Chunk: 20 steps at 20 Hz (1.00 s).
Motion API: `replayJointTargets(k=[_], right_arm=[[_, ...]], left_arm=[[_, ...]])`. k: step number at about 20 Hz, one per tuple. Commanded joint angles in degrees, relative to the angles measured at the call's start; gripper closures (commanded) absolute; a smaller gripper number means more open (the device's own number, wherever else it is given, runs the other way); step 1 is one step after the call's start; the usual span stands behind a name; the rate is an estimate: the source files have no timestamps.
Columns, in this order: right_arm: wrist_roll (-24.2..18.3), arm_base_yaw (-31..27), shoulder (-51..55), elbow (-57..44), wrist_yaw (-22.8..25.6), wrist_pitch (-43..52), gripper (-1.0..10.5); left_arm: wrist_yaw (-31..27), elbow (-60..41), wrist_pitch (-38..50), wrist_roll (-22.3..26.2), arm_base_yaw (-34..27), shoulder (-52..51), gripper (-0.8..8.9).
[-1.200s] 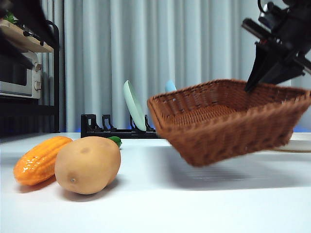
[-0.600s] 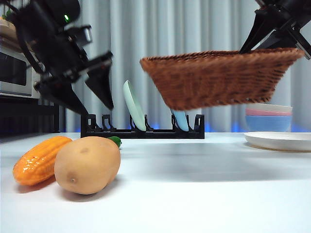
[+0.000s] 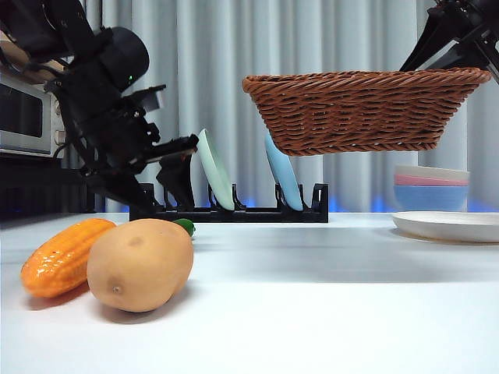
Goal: Pick up the basket,pick up the corn from the table,pick up the potato from the table,pick up the cucumber from the table,put all items into the basket
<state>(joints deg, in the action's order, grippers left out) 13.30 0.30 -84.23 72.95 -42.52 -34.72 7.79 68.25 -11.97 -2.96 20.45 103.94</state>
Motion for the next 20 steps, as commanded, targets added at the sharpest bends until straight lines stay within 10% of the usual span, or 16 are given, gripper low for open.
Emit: replayJointTargets(k=[1, 5, 8, 20], right_arm=[[0.79, 0.02, 0.37, 0.44, -1.09, 0.87, 9.6], [0.79, 0.02, 0.37, 0.44, -1.09, 0.85, 9.6], [0.79, 0.04, 0.37, 0.44, -1.09, 0.85, 9.6], [1.86, 3.34, -1.99, 0.44, 2.51, 1.09, 9.6]], left_arm=[[-0.13, -0.31, -1.25, 1.18, 0.26, 2.82, 4.68], [-0.26, -0.31, -0.17, 1.33, 0.26, 4.28, 5.11], [0.02, -0.31, 0.35, 1.77, 0.26, 4.90, 8.31], [0.17, 9.62, -9.40, 1.20, 0.24, -15.45, 8.22]])
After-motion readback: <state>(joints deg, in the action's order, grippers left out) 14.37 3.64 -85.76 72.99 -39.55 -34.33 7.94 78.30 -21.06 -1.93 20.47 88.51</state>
